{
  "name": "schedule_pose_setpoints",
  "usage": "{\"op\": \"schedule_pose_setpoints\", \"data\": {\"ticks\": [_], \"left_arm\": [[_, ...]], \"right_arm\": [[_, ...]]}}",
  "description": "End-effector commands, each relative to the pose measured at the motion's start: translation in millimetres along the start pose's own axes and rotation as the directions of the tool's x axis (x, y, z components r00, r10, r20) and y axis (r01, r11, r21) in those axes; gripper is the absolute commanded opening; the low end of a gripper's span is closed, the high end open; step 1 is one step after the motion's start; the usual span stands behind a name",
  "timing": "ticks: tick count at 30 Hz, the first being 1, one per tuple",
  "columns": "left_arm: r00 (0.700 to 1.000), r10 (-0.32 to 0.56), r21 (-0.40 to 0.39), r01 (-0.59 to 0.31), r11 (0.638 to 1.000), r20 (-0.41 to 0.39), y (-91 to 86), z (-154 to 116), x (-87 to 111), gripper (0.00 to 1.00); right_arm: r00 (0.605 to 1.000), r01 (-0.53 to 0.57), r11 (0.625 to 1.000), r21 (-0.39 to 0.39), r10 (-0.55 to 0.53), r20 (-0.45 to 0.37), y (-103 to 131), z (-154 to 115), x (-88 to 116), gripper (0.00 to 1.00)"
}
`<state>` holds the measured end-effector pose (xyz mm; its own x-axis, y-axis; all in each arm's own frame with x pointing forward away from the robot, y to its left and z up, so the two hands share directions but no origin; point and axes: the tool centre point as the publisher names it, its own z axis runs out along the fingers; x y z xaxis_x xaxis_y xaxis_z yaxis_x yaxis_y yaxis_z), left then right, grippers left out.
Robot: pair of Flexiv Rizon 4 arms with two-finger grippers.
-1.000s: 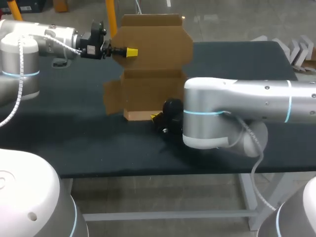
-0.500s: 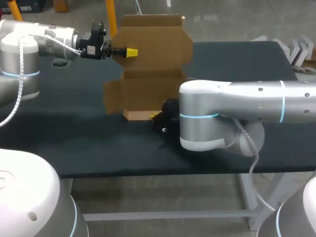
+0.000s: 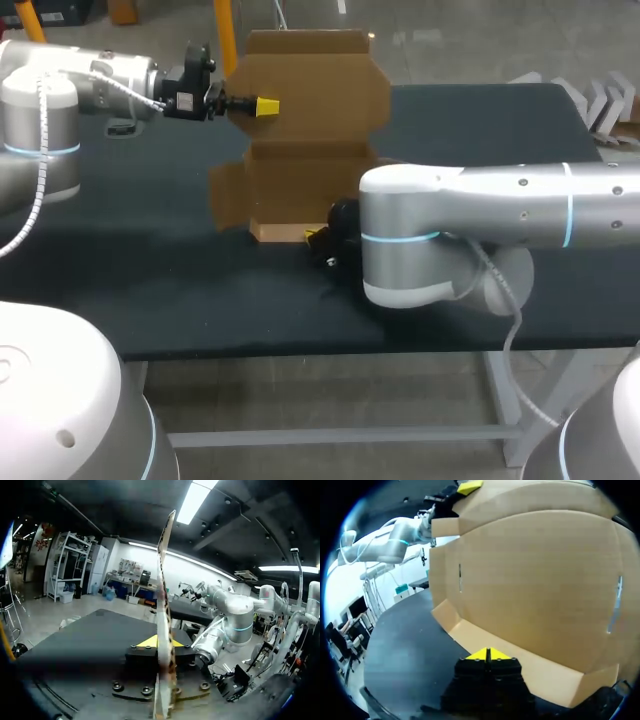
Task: Assemble the packaging by folding the flat box into shape, placing the metal phone stand inside, and closing the box properly
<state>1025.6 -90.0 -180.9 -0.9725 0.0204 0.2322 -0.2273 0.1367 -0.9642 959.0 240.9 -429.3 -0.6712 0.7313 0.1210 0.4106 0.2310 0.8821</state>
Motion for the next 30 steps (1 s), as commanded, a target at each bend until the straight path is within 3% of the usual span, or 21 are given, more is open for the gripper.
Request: {"op": "schedule_pose_setpoints", "data": {"ticks": [1,30], "left_arm": [[1.0,0.006,-0.005,-0.006,1.0,-0.01,2.7,0,2.0,0.0],[0.997,0.071,-0.052,-0.071,0.996,-0.007,27.5,5,36.6,0.0]], "right_arm": [[1.0,0.0,1.0,-0.001,0.0,0.005,-5,8,-1,0.0],[1.0,0.0,1.0,-0.001,0.0,0.005,-5,8,-1,0.0]]}}
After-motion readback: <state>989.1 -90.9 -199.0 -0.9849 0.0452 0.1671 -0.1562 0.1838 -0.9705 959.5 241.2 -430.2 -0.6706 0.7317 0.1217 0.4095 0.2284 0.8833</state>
